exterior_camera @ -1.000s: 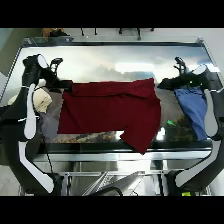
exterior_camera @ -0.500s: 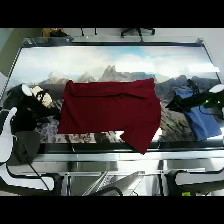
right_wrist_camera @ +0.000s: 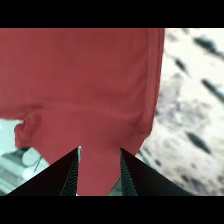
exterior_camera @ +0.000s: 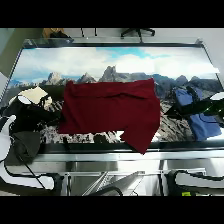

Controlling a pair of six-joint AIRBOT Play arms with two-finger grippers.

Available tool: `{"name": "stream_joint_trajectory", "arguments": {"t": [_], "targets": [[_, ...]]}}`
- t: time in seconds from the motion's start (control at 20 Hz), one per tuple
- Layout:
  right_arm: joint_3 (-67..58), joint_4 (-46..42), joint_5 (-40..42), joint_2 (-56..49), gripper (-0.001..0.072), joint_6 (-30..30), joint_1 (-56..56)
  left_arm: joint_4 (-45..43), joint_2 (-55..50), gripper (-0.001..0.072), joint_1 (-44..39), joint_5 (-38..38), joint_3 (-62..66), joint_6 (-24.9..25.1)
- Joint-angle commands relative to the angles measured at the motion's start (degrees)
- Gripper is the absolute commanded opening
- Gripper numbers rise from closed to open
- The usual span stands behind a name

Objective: Fold the shirts.

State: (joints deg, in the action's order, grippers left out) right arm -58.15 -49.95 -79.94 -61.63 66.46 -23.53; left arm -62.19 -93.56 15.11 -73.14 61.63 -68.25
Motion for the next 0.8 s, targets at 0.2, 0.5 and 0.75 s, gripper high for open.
{"name": "stream_joint_trajectory", "arguments": {"t": [0.2,0.5,0.75], "targets": [[10.0,0.0,1.9,1.1,0.0311,2.1,0.0,-1.4,-4.0,0.0013,0.2,-7.7,6.5,2.1],[21.8,-0.5,6.1,2.5,0.0310,2.8,0.1,-9.6,2.2,0.0013,0.2,-10.0,1.9,-1.1],[26.3,3.8,9.9,4.1,0.0310,2.0,0.5,-9.6,4.0,0.0013,0.4,-7.7,-0.9,-1.8]]}}
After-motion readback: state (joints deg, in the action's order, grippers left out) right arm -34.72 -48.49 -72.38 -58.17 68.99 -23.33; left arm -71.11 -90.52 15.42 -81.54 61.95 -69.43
